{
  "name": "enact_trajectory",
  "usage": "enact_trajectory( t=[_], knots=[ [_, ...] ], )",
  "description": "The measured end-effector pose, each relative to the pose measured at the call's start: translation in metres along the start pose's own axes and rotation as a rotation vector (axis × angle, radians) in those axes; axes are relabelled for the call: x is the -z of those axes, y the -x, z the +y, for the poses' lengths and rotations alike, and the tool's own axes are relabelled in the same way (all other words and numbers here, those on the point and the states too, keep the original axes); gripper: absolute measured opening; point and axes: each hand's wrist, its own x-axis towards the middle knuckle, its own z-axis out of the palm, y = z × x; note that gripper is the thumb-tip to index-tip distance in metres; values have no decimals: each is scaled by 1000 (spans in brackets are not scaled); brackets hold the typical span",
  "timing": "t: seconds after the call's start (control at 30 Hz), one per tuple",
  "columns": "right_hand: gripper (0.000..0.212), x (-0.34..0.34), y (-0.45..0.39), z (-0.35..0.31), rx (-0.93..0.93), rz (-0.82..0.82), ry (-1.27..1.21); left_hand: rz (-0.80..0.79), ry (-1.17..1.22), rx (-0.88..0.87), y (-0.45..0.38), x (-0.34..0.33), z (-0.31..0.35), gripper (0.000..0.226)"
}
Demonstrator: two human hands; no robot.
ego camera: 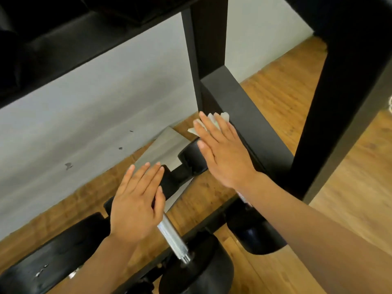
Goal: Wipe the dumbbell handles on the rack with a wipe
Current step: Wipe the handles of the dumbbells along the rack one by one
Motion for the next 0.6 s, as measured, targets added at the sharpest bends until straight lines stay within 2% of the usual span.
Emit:
enact_trajectory(
  t=[0.17,0.37,0.47,0.6],
  knots=[
    [50,-9,56,20,232,68,114,44,21,-15,1,-4,-3,45],
    [50,-19,19,1,277,155,268,102,43,0,2,-7,-2,45],
    [50,-26,11,-11,298,156,393,155,64,-2,3,-9,-1,44],
    [49,-22,55,12,447,76,512,179,60,-6,4,-8,0,43]
  ],
)
